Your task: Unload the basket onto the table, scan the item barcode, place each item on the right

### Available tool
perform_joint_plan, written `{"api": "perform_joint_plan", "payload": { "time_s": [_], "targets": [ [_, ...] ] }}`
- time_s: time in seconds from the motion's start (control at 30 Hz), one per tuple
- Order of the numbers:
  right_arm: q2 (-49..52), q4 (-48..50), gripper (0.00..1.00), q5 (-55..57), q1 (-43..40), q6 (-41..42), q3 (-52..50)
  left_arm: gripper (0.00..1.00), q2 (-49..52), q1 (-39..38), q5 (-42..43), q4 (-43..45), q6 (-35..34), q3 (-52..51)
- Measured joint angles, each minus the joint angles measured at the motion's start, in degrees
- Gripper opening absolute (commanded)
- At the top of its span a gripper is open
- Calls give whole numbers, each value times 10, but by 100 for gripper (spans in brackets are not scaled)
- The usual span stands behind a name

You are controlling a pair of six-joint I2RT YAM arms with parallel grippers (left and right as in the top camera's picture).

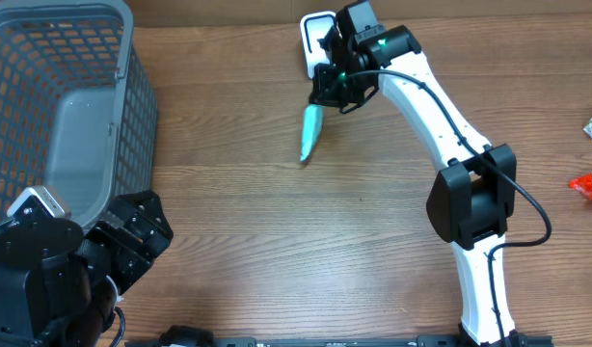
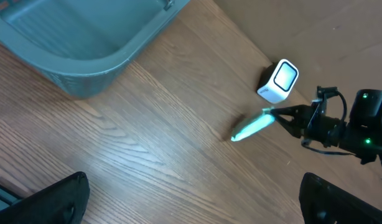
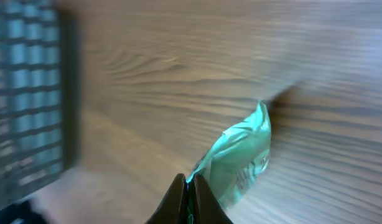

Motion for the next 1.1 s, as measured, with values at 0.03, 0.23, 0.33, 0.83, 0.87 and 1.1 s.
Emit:
{"api": "perform_joint_plan", "payload": {
  "time_s": [0.03,0.23,0.33,0.83,0.87,1.1],
  "targets": [
    [0,3,4,-8,0,0,-5,100,0,0,0,0,0,0],
    [0,21,4,-26,-4,1,-98,100,0,0,0,0,0,0],
    [0,11,4,1,-12,1,-146,100,0,0,0,0,0,0],
    [0,-175,95,99,-81,-79,-120,100,0,0,0,0,0,0],
    [0,-192,100,99,-81,-83,-109,100,0,0,0,0,0,0],
    [0,-296,100,104,-79,-105,-1,99,0,0,0,0,0,0]
  ]
}}
